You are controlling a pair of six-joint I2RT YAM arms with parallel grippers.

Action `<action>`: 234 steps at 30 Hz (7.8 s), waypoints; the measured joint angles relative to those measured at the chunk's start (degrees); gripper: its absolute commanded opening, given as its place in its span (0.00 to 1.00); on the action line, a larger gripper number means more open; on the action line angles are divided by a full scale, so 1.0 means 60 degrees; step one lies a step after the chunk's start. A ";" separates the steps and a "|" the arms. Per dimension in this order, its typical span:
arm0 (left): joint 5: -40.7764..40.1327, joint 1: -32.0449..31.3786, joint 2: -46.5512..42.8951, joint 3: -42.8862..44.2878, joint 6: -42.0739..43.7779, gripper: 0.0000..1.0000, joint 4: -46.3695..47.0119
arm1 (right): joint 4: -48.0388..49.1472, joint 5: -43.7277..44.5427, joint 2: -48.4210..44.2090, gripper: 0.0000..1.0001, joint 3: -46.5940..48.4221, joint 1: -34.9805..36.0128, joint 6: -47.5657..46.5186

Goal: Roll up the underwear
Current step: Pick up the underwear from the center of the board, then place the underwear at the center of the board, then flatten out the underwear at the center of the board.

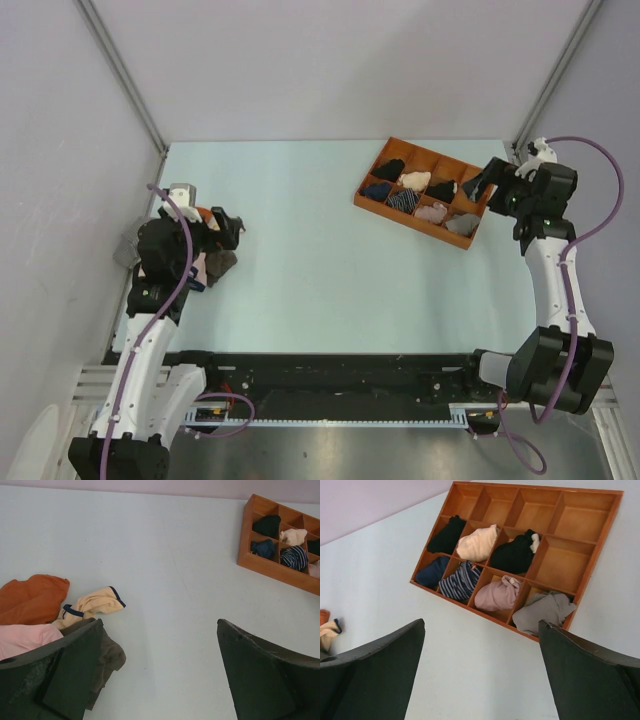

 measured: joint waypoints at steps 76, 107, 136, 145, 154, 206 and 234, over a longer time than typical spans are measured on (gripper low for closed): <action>-0.4116 0.1552 0.8276 0.3599 0.0612 0.00 -0.3366 | -0.4171 -0.3147 0.2058 1.00 0.0973 0.6054 -0.7894; -0.1027 -0.6623 0.5198 0.6717 -0.1960 0.00 -0.3136 | -0.4663 -0.3967 0.1271 1.00 0.1104 0.4036 -0.8327; -0.1213 -0.5147 0.2805 -0.0798 -0.1694 0.91 0.0659 | -0.7158 -0.3901 0.3144 0.72 0.0266 0.8218 -1.7132; -0.2932 -0.5155 0.0852 -0.0798 -0.1934 0.91 -0.0186 | -0.6204 -0.2368 0.3628 0.45 -0.0667 0.9901 -1.7118; -0.1206 -0.5297 0.0244 -0.1512 -0.1694 0.95 0.1319 | -0.5271 -0.2000 0.3330 0.00 -0.0918 0.9810 -1.6003; 0.0138 -0.7231 0.8338 -0.0732 -0.3705 0.00 0.6455 | -0.3894 -0.4612 0.3016 0.00 0.3668 0.6080 -0.7628; 0.4685 -0.6645 0.3523 0.2291 -0.0852 0.00 -0.2619 | -0.8335 -0.4703 -0.1679 0.00 0.2506 0.5672 -1.1038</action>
